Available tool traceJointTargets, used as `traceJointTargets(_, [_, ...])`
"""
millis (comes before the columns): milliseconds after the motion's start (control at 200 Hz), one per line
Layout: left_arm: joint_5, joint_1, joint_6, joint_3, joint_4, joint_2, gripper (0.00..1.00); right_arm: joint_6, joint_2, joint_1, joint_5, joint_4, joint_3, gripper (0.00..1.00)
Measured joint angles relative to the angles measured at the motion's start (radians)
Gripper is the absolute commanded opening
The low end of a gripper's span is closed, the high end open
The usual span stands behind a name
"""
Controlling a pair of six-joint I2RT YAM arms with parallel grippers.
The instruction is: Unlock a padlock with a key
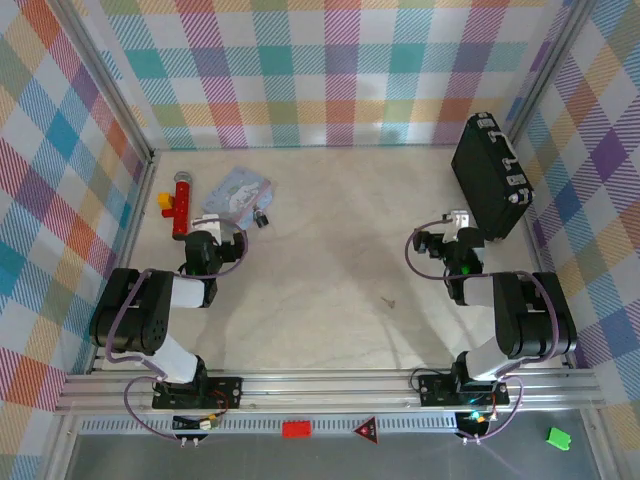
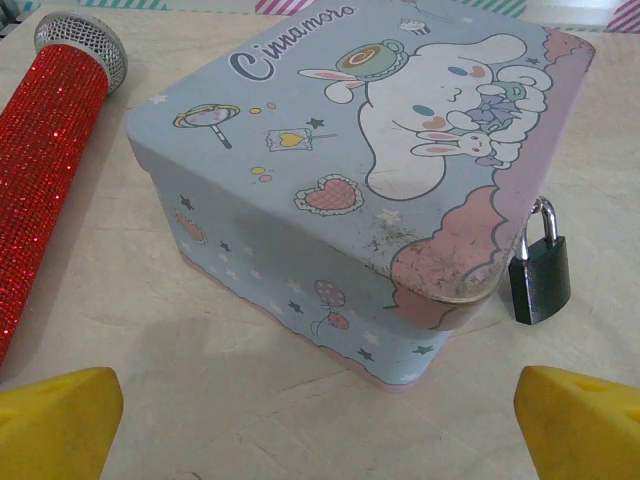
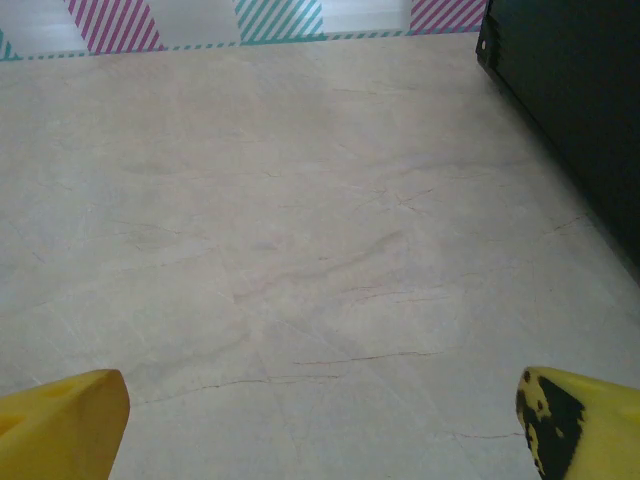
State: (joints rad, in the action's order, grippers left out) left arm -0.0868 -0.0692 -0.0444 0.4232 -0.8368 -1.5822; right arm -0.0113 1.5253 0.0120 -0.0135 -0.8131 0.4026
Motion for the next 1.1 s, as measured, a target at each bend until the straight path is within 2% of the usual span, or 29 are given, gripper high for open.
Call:
traceJointTargets(935, [0.000, 0.000, 0.000, 0.000, 0.000, 0.000, 1.00, 0.000, 0.000, 0.000, 0.000, 0.000, 0.000, 0.99])
traceJointTargets(1100, [-0.027, 0.000, 0.013, -0.005, 0.007, 0.010, 1.00, 0.000, 0.000, 0.000, 0.000, 0.000, 0.000, 0.99])
